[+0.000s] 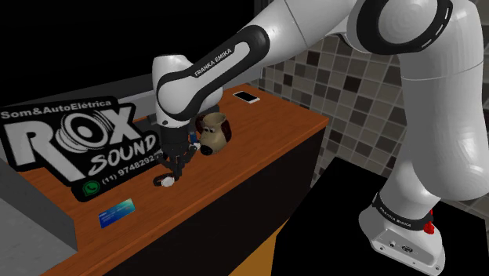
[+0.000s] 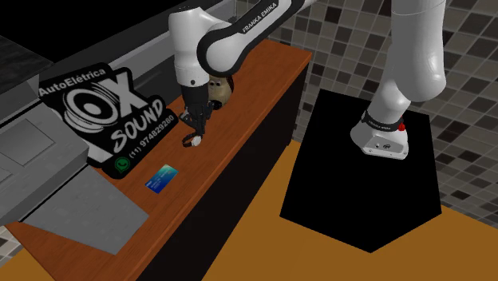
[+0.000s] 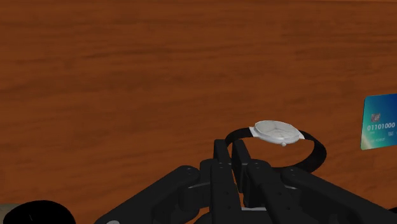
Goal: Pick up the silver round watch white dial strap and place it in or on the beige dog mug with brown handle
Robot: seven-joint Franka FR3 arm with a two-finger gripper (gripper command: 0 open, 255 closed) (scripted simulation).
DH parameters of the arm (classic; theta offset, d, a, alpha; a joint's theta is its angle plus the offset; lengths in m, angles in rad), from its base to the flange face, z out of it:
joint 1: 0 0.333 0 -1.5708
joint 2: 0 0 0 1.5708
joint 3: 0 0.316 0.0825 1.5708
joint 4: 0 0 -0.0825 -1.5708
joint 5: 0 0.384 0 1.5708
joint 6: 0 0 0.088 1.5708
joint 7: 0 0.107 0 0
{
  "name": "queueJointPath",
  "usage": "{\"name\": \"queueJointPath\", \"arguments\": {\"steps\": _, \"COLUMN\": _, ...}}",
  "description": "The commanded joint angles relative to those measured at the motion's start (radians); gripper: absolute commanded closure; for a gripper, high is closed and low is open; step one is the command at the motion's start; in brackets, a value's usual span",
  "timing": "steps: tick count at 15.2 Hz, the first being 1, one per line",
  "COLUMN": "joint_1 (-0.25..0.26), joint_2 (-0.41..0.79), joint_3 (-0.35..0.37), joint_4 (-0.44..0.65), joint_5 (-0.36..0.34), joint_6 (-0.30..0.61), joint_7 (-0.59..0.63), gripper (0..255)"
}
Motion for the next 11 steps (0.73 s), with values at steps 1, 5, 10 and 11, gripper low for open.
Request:
{"name": "queueJointPath", "arguments": {"steps": 1, "joint_1": 0.0, "joint_2": 0.0, "joint_3": 0.0, "joint_4": 0.0, "joint_5": 0.0, "joint_6": 0.0, "joint_7": 0.0, "gripper": 255}}
{"name": "queueJointPath", "arguments": {"steps": 5, "joint_1": 0.0, "joint_2": 0.0, "joint_3": 0.0, "joint_4": 0.0, "joint_5": 0.0, "joint_6": 0.0, "joint_7": 0.0, "gripper": 255}}
{"name": "queueJointPath", "arguments": {"steps": 10, "joint_1": -0.003, "joint_2": -0.031, "joint_3": 0.003, "joint_4": 0.025, "joint_5": 0.003, "joint_6": -0.054, "joint_7": 0.008, "gripper": 255}}
{"name": "queueJointPath", "arguments": {"steps": 11, "joint_1": -0.004, "joint_2": -0.037, "joint_3": 0.003, "joint_4": 0.03, "joint_5": 0.003, "joint_6": -0.065, "joint_7": 0.01, "gripper": 255}}
